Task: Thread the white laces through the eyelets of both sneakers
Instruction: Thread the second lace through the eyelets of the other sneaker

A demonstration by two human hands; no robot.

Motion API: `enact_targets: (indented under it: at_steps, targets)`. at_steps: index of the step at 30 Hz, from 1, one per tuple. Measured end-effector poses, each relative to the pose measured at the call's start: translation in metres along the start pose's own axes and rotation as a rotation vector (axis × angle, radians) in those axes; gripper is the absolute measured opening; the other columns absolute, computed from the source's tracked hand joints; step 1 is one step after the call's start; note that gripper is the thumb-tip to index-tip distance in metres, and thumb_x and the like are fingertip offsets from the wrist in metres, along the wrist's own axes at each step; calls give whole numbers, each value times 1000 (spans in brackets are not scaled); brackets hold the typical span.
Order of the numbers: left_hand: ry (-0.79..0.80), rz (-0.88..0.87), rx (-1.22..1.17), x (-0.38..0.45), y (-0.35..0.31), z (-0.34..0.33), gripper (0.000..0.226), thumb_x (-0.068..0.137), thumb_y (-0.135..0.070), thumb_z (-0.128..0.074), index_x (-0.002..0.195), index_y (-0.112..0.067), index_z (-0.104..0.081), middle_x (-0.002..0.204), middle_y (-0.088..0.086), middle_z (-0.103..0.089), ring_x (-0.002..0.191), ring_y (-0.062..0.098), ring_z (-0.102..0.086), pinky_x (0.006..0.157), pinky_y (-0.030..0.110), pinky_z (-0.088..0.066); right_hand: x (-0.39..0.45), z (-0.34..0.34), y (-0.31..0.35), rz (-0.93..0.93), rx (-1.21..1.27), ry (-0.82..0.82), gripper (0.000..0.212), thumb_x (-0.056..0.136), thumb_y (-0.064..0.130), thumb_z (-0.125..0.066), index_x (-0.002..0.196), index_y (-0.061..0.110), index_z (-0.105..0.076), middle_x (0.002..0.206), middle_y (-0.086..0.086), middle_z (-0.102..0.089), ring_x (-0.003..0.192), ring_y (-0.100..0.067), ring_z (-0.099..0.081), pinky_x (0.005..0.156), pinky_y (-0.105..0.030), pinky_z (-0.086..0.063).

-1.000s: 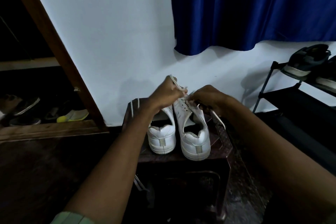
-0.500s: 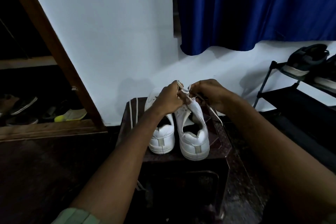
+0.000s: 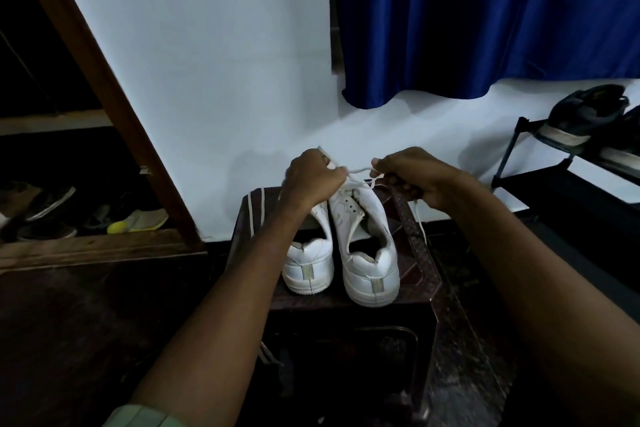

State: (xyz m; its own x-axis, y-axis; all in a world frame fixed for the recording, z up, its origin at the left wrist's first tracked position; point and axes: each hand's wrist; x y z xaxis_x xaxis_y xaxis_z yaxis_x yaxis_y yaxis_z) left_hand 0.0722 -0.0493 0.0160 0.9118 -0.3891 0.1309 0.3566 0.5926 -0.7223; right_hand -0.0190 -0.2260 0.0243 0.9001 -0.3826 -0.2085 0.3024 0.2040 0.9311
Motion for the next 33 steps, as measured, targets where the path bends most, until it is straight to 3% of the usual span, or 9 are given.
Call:
enact_targets:
  at_steps: [3, 7, 15, 17, 20, 22, 25, 28, 33]
  targets:
    - [163, 143, -356, -5, -19, 3, 31, 99, -43, -60, 92, -14, -70, 79, 3, -78, 41, 3, -54, 50, 22, -37, 0, -10, 4, 37, 38, 25, 22, 100, 25, -65, 89, 7, -73, 60, 3, -50, 47, -7, -32, 40, -20, -25]
    - [227, 146, -520, -6, -18, -4, 22, 98, -29, -67, 82, -15, -71, 69, -3, -64, 46, 7, -42, 41, 18, -30, -2, -17, 5, 89, 95, 80, 11, 100, 19, -63, 94, 10, -65, 64, 1, -51, 49, -7, -31, 42, -21, -22]
    - [-250, 292, -558, 19, 15, 5, 18, 84, -14, -51, 65, -12, -53, 58, 1, -47, 52, 23, -39, 49, 25, -29, -5, 16, 4, -2, -68, 268, 26, 103, 24, -59, 105, 5, -77, 59, 6, -42, 49, -7, -28, 44, -21, -21]
    - [-246, 319, -421, 19, 22, 10, 17, 86, -15, -52, 79, -5, -65, 69, 2, -59, 60, 23, -52, 50, 24, -35, -4, 25, 2, -65, -62, 193, 24, 103, 22, -59, 98, 5, -75, 58, 5, -41, 47, -7, -25, 44, -21, -20]
    - [-225, 255, -15, 13, 23, 12, 39, 87, -29, -59, 119, -5, -57, 115, 7, -55, 90, 29, -56, 78, 31, -42, 2, 22, -5, -129, 40, 31, 21, 103, 14, -55, 94, 4, -71, 57, 2, -45, 40, -7, -26, 40, -19, -20]
    - [-233, 192, 121, 10, 16, 13, 40, 90, -34, -63, 118, -6, -59, 117, 11, -56, 97, 34, -59, 80, 34, -43, 7, 8, -6, -131, 293, -15, 19, 103, 4, -45, 94, 6, -62, 63, -2, -52, 39, -6, -30, 37, -19, -22]
    - [46, 145, -204, 13, 3, 11, 37, 95, -43, -65, 96, -6, -67, 84, 5, -68, 65, 23, -58, 56, 26, -38, 13, -10, 1, -122, 792, 69, 23, 101, -6, -30, 96, 10, -46, 71, -6, -57, 43, -7, -37, 38, -18, -26]
    - [470, 114, -530, 1, -11, 3, 32, 100, -39, -67, 108, -8, -67, 85, -2, -72, 49, 6, -34, 39, 18, -22, 16, -18, 7, -116, 1117, 134, 26, 101, -9, -25, 108, 11, -40, 75, -8, -58, 46, -8, -42, 49, -17, -34]
    - [487, 65, -612, 0, -9, -24, 28, 98, -23, -73, 113, -9, -54, 86, 9, -60, 47, 3, -35, 42, 17, -26, 13, -20, 8, -36, 1029, 30, 27, 101, -10, -35, 116, 11, -45, 83, -12, -66, 62, -15, -56, 49, -25, -45]
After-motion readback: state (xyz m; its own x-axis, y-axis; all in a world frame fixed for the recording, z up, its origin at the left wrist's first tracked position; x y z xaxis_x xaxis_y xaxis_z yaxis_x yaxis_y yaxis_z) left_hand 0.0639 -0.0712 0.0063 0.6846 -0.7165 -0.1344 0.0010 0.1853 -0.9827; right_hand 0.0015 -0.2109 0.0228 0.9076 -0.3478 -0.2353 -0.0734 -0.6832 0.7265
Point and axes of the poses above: each hand's wrist, its own x-axis towards the middle knuckle, its own z-axis out of the back of the hand, y = z × x
